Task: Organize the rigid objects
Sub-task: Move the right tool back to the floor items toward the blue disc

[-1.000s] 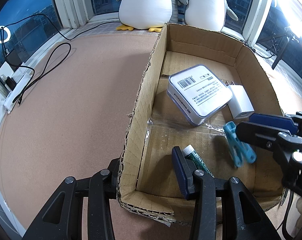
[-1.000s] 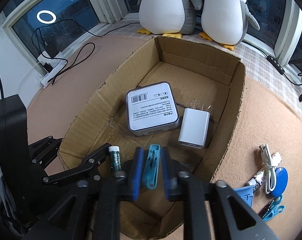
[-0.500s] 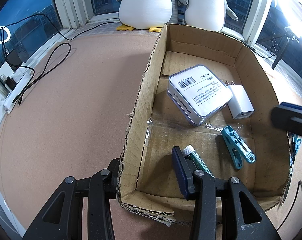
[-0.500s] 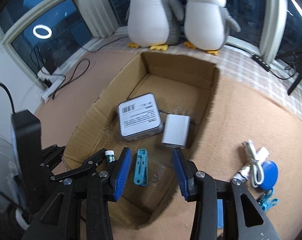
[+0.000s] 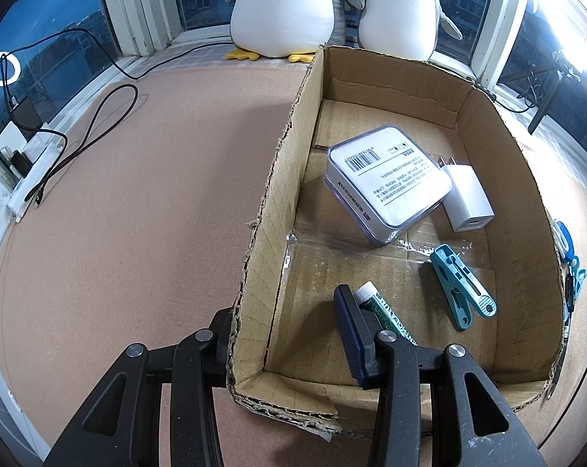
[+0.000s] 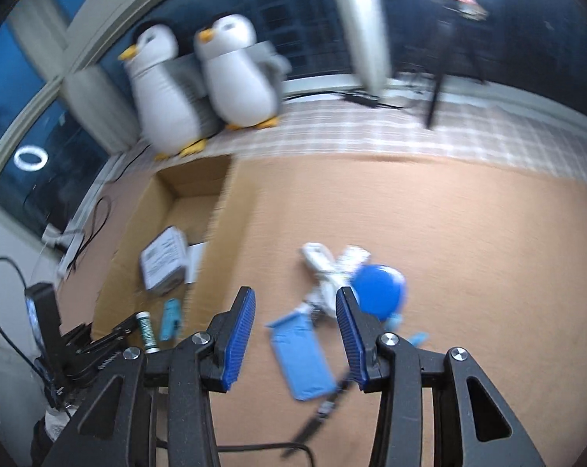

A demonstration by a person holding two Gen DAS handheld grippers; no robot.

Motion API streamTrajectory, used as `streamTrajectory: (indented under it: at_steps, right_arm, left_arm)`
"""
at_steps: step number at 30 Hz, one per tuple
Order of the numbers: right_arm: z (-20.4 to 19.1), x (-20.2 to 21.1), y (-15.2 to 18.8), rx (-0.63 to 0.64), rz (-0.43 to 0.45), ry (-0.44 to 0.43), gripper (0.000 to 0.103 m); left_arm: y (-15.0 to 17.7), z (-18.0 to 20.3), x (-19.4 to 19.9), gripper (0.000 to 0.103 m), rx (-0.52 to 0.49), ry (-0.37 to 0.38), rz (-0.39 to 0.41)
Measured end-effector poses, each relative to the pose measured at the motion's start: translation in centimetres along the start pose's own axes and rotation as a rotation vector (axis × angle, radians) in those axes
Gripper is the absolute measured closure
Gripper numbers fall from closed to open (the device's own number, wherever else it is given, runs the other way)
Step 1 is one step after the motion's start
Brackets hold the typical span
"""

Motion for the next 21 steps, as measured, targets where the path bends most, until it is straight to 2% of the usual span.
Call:
streamTrajectory:
  at_steps: [7,15,16,17,19,21]
  right_arm:
    - [4.1,-1.7,0.4,-0.043,-0.05,0.073,0.063]
    - [3.9,-4.3,0.7,0.06,-0.084,0.136,0.063]
    - [3.7,-4.5,0.8,0.077,-0.088,0.14,0.059]
    - [3.5,-4.9,0.9,0.099,-0.097,0.136,0.05]
    - [2.8,-5.5,1.2,0.142,-0.113,0.131,0.04]
    - [2.4,-5.9,1.3,0.195,-0.107,0.168,0.04]
  left_arm:
    - [-0.1,0.0,0.1,0.058,-0.001,-0.001,0.0]
    - [0.0,0.1,0.1,0.058,0.0,0.0,0.0]
    - [-0.1,0.1,0.1,0.058,0.001,0.0,0.0]
    - [0.0,0.1,0.1,0.058,0.001,0.0,0.0]
    - [0.0,0.1,0.1,0.058,0.001,0.0,0.0]
    - [0.0,0.1,0.1,0.058,0.001,0.0,0.0]
Point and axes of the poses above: each gripper's, at about its wrist camera, not at the fingertips, and x roughly against the way its jaws point, z to its right, y to its underside, the point moved 4 cm from there along -x, roughly the way its jaws point, and after that the axes turned 11 degrees about y, right-handed, at the moved point
